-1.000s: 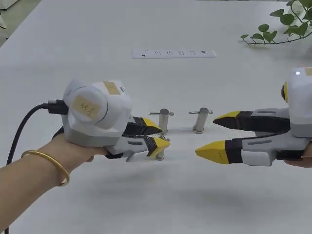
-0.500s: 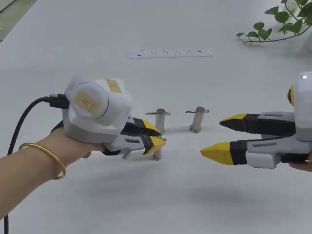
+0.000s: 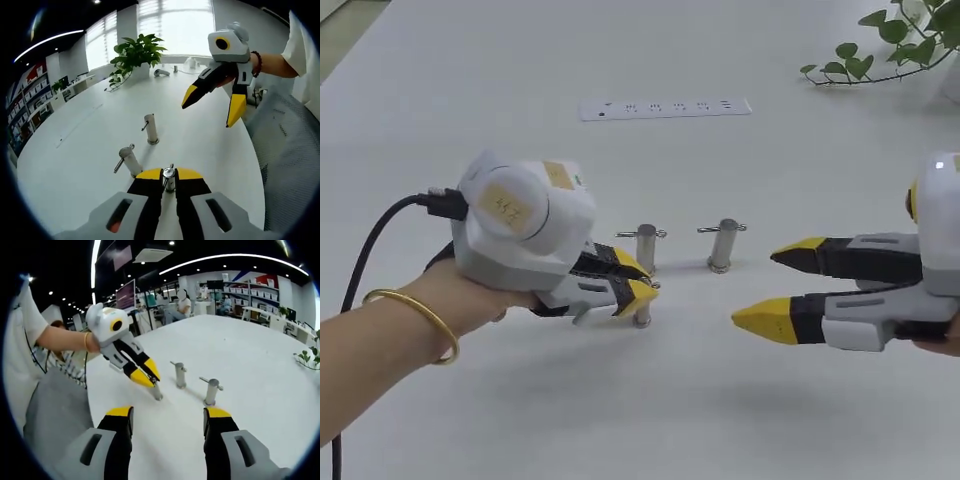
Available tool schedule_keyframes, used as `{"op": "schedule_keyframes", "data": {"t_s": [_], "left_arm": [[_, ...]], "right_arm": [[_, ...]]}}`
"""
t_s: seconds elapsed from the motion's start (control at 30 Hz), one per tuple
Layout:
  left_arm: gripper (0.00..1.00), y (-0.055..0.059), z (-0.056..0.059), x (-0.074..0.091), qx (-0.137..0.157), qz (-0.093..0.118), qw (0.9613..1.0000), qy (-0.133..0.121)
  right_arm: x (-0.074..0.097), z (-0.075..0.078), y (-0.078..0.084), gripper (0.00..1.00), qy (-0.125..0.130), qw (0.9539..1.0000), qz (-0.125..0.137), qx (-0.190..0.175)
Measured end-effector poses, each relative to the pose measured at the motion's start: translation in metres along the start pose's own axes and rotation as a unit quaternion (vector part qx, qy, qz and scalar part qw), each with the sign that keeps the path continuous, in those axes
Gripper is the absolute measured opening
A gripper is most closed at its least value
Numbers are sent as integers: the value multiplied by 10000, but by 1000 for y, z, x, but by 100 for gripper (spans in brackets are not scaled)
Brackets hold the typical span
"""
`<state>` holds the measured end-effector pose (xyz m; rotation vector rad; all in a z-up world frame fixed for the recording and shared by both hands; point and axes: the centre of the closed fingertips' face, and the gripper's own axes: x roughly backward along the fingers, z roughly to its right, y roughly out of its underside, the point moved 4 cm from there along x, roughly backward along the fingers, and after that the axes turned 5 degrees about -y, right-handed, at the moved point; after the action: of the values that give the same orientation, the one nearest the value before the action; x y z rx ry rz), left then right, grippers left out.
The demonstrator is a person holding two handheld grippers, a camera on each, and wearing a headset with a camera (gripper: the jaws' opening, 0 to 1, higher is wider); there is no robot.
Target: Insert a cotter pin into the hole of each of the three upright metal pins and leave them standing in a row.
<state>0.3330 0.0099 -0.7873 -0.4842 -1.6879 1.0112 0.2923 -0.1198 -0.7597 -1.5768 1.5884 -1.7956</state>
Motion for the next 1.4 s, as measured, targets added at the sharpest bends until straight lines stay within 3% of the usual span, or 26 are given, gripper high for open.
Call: {"op": "schedule_keyframes", "data": {"t_s": [0.2, 0.7, 1.03, 1.2, 1.4], "left_arm": [[7, 0, 1, 2, -196, -38, 9998, 5], [6, 6, -8, 15, -206, -55, 9998, -64], [6, 13, -26, 30, -200, -116, 9994, -271], [7, 16, -36, 31, -181, -161, 9991, -347], [7, 17, -49, 32, -211, -173, 9986, -444]], "right_arm": [[-1, -1, 2, 58, 3, 10000, -47, 12], [-2, -1, 5, 59, 60, 9999, -97, -18], [-3, 0, 5, 61, 69, 10000, -64, 22], [-3, 3, 6, 67, 121, 9999, -3, 33], [-2, 3, 8, 68, 140, 9999, -11, -39]]}}
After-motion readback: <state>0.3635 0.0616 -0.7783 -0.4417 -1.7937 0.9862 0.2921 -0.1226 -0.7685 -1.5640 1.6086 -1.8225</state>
